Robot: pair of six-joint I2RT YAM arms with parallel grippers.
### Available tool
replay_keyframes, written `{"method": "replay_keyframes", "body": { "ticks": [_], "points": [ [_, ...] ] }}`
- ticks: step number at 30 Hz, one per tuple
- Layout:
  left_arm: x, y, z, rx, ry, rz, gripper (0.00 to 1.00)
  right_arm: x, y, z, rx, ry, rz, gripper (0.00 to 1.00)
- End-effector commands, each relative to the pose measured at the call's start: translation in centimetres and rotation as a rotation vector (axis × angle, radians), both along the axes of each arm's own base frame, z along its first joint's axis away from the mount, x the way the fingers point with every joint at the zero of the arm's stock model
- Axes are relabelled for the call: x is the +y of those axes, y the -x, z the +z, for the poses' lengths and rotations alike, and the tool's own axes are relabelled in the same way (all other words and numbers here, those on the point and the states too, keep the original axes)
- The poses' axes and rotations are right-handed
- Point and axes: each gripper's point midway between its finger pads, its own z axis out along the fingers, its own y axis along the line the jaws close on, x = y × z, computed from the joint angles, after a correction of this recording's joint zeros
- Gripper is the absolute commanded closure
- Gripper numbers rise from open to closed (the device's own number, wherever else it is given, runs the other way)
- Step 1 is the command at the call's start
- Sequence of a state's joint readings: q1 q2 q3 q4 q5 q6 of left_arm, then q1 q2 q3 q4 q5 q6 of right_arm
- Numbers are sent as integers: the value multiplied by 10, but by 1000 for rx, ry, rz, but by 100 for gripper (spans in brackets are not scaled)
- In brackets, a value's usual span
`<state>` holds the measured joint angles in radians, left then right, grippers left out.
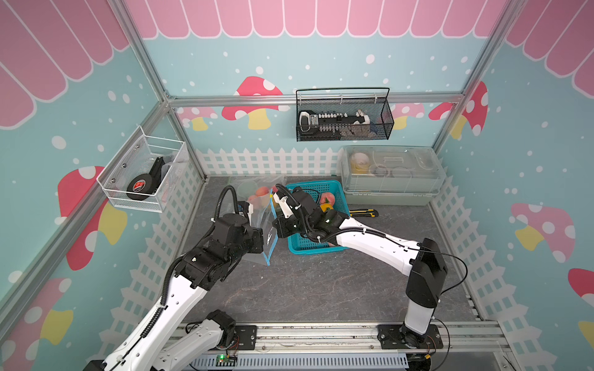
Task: Place the peach in a zip-top bag and seal the zipper
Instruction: Open the zipper of the food storage bag at the center of the board.
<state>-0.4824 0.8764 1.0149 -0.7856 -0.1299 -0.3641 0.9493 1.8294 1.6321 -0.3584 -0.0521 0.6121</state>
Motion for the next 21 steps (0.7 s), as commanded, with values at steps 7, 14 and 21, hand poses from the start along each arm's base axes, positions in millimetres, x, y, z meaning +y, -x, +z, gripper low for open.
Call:
{"method": "replay_keyframes", "body": {
  "ticks": [7,14,21],
  "points": [
    [1,1,25,9,43,60,100,-4,-4,19,-78,46,4,76],
    [-15,1,33,27,116,42,100,16,2,26,-51,-14,70,60],
    [-29,1,49,7,235,34,100,23,-6,16,-41,18,55,52]
  ]
}}
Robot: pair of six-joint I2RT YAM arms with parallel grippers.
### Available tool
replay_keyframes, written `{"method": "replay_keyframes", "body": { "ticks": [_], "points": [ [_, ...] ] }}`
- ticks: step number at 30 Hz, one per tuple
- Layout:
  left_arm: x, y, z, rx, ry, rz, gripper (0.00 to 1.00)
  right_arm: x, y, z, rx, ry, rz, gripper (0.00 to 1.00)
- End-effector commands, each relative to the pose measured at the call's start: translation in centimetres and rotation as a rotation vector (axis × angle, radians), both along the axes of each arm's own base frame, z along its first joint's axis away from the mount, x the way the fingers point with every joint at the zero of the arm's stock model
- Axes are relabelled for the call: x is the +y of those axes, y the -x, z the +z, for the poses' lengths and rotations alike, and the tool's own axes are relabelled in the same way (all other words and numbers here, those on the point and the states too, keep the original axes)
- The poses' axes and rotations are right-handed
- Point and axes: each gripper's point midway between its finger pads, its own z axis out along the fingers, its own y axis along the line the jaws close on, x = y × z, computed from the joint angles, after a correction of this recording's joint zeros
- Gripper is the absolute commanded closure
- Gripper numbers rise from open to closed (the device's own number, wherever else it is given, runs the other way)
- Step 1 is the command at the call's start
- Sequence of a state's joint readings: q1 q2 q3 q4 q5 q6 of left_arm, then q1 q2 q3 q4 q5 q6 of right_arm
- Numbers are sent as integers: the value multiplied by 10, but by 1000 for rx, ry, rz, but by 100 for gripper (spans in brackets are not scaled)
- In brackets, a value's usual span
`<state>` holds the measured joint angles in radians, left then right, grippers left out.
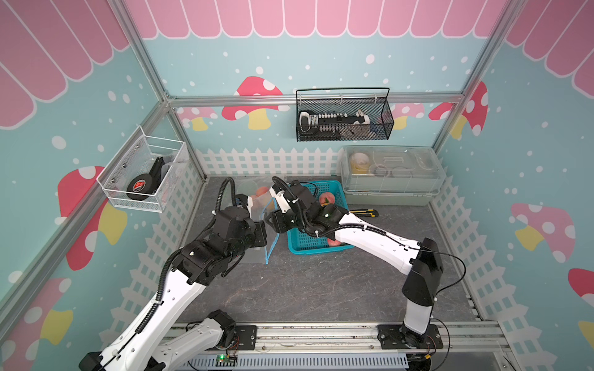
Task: Place the peach in a zip-top bag and seal the zipper
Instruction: Open the zipper of the food storage bag at the center of the board.
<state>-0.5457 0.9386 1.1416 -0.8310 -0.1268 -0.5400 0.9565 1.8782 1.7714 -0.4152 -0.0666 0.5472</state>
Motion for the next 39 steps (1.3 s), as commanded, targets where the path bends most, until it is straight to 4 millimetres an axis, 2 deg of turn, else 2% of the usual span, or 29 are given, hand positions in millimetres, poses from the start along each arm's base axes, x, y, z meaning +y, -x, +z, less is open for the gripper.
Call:
{"method": "replay_keyframes", "body": {
  "ticks": [1,5,9,15,19,23,29,39],
  "points": [
    [-9,1,21,-31,104,0,100,7,-5,-14,16,38,-8,51],
    [-7,1,28,-43,138,28,100,3,-14,-23,-6,90,-46,49],
    [11,2,36,-85,96,94,100,-18,-25,-34,-51,217,-112,49],
    [47,5,36,-89,-97,192,100,-56,-38,-28,-158,375,-212,46],
    [57,7,34,-66,-179,212,100,-67,-41,-20,-199,417,-238,44],
    [59,8,35,-67,-196,207,100,-69,-43,-17,-212,441,-240,44],
    [49,8,34,-58,-198,142,100,-63,-41,-11,-213,431,-206,44],
    [38,8,26,-42,-157,104,100,-39,-25,10,-197,289,-71,39]
  ]
}}
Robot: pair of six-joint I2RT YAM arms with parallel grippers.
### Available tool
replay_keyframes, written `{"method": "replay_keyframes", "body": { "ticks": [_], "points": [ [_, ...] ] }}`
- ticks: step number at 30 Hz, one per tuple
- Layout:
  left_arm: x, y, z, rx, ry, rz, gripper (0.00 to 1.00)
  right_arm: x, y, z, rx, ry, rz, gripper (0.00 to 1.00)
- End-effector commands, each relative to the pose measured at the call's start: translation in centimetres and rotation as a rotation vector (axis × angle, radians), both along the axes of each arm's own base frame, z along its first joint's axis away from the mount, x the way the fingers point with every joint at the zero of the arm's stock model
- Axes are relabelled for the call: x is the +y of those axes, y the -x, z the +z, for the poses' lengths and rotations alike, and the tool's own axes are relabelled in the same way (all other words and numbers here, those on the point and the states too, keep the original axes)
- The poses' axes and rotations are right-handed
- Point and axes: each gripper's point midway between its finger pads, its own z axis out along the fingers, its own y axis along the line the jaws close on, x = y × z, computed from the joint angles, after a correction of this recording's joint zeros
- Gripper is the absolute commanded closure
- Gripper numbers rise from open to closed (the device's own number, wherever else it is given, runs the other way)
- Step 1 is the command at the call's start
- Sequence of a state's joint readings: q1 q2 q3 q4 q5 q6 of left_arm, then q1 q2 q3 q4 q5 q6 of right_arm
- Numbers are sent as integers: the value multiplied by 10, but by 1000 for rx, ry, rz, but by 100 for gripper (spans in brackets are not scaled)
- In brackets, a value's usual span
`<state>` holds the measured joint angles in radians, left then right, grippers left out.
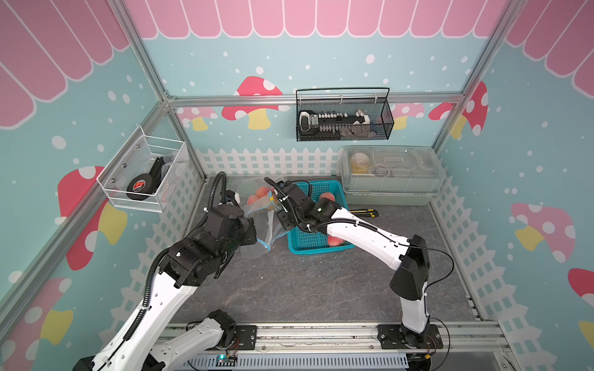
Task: Place the peach in a zip-top bag and seal the zipper
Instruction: Open the zipper of the food storage bag at the center of the board.
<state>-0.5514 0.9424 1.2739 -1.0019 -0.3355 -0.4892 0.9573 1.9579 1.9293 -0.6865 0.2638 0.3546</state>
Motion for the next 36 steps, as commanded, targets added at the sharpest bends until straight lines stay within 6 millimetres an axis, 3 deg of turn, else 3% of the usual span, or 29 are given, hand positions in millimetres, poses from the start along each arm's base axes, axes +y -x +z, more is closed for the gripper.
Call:
{"method": "replay_keyframes", "body": {
  "ticks": [1,2,11,17,20,25,29,36],
  "points": [
    [-9,2,-2,7,26,-42,100,11,13,29,-9,-95,89,38],
    [-10,2,-3,8,32,-47,100,12,17,43,-23,-131,112,37],
    [-16,-1,-14,36,34,-60,100,8,36,79,-47,-341,219,32],
    [-18,-1,-13,39,41,-67,100,-29,27,89,-103,-391,161,31],
    [-18,-1,-11,35,42,-69,100,-51,15,80,-106,-376,124,31],
    [-19,0,-9,31,54,-73,100,-87,-19,44,-65,-343,32,31],
    [-22,0,-9,36,64,-80,100,-104,-43,15,-6,-330,0,30],
    [-21,2,-7,32,72,-82,100,-134,-85,-40,22,-145,-127,29]
  ]
}}
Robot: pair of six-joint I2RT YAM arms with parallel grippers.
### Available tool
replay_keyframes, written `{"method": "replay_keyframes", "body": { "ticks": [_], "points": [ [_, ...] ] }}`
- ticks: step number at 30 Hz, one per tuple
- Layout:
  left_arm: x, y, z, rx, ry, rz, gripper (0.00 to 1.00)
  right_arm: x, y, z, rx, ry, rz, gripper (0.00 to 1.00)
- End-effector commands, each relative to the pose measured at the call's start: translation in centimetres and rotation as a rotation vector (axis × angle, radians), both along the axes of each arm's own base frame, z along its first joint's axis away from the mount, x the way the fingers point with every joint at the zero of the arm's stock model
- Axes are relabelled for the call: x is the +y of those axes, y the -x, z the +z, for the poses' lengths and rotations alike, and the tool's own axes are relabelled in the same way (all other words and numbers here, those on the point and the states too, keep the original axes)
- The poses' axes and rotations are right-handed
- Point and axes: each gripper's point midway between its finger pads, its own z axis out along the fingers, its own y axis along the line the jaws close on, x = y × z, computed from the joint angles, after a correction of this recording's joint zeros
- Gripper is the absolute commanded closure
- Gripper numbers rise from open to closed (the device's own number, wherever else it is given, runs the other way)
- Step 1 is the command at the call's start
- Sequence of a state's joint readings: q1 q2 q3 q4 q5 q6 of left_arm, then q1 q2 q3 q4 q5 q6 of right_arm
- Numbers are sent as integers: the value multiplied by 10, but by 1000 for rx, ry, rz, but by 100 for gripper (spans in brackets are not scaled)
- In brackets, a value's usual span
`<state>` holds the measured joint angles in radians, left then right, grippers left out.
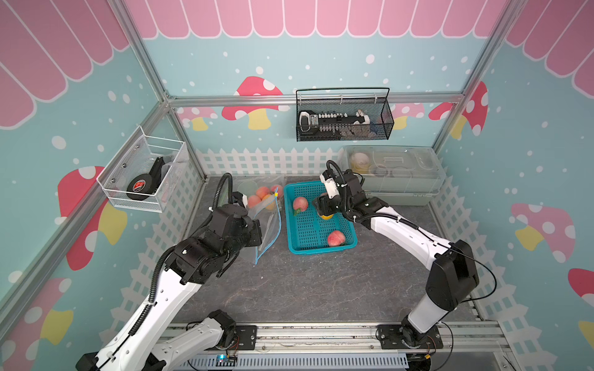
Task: Place the peach in a zip-top bag and seal the zipper
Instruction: Open the zipper of the food storage bag at the center of the board, then pick up the peach from the basket.
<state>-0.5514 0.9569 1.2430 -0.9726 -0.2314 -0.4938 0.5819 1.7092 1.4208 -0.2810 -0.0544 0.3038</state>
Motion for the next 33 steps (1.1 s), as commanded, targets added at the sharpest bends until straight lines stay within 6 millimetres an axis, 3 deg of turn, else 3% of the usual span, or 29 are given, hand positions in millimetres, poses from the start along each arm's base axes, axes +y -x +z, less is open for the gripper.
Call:
{"method": "replay_keyframes", "body": {
  "ticks": [1,6,12,33],
  "points": [
    [-1,2,7,-18,23,-2,100,-10,-18,-24,29,105,-34,29],
    [0,3,7,-19,24,3,100,-19,-40,-58,78,244,-93,26],
    [0,2,7,-17,19,0,100,-25,-58,-86,130,350,-130,20],
    [1,2,9,-26,11,-3,100,-33,-78,-152,281,363,-192,20]
  ]
}}
